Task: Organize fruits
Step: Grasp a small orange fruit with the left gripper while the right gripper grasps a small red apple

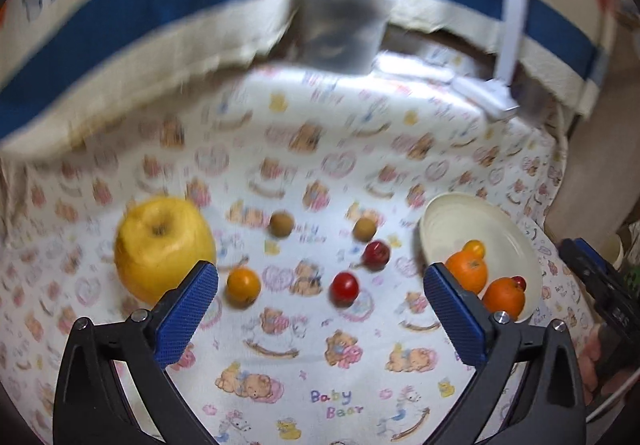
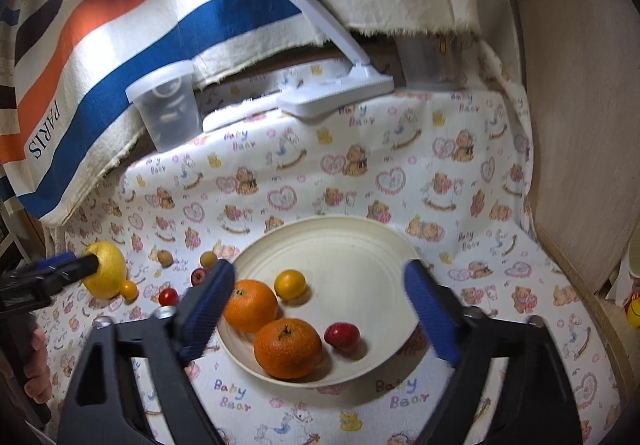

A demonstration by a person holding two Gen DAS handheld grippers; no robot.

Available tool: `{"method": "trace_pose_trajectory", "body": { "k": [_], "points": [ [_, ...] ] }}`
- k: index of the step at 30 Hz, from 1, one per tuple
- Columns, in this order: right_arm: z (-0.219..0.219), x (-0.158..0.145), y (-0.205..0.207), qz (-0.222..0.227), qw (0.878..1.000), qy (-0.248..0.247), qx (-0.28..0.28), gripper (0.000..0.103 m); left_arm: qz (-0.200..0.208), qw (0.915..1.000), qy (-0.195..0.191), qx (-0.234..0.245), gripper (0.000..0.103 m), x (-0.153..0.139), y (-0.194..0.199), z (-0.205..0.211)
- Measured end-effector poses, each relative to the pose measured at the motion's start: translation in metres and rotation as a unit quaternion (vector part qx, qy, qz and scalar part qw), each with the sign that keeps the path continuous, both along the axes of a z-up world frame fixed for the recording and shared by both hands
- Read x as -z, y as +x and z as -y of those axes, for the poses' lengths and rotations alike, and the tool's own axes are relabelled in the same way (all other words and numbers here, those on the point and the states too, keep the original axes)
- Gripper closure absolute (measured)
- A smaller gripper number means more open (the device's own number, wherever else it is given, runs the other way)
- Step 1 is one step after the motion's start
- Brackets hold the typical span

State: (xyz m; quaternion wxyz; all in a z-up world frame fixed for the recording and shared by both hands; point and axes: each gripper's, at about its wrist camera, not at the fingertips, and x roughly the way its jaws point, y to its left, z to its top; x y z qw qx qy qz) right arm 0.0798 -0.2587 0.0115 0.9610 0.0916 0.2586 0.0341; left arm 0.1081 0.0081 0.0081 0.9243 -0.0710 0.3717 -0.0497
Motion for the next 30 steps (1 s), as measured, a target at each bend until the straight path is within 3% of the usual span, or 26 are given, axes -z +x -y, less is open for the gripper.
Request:
{"method": "trace_pose_trajectory", "body": {
  "k": [3,7,9,10,11,22,23,24,27,30],
  "points": [
    [-0.003,0.001,0.000,-0.001,1.000,-0.007,-0.002,0.014,-0.028,0.9995,-0.014,-0.006,0.007,0.015,0.013,-0.015],
    [-0.006,0.003,0.000,-0.001,1.000,-0.008,-0.003,0.014,-0.046,0.9985,-0.020,-0.022,0.024,0.025,0.021,-0.028],
    [-0.007,0.004,-0.001,-0.001,1.000,-0.011,-0.005,0.014,-0.058,0.9977,-0.025,-0.026,0.041,0.029,0.025,-0.033],
    [-0.008,0.004,-0.001,-0.002,1.000,-0.012,-0.007,0.014,-0.068,0.9969,-0.029,-0.026,0.054,0.032,0.026,-0.034],
    [-0.008,0.005,-0.001,-0.003,1.000,-0.013,-0.008,0.014,-0.078,0.9961,-0.033,-0.025,0.059,0.035,0.029,-0.035],
    [-0.016,0.010,0.001,-0.010,0.999,-0.030,-0.012,0.014,-0.100,0.9936,-0.005,-0.052,0.061,0.053,0.038,-0.035],
    [-0.017,0.010,0.001,-0.010,0.999,-0.033,-0.013,0.014,-0.101,0.9935,0.001,-0.053,0.074,0.055,0.038,-0.034],
    [-0.018,0.011,0.001,-0.009,0.999,-0.036,-0.014,0.014,-0.102,0.9933,0.006,-0.055,0.076,0.056,0.038,-0.034],
    [-0.020,0.011,0.001,-0.008,0.999,-0.041,-0.019,0.014,-0.093,0.9943,-0.010,-0.051,0.076,0.050,0.034,-0.033],
    [-0.022,0.011,0.000,-0.008,0.999,-0.044,-0.022,0.014,-0.068,0.9963,0.001,-0.051,0.076,0.036,0.027,-0.029]
  ]
}}
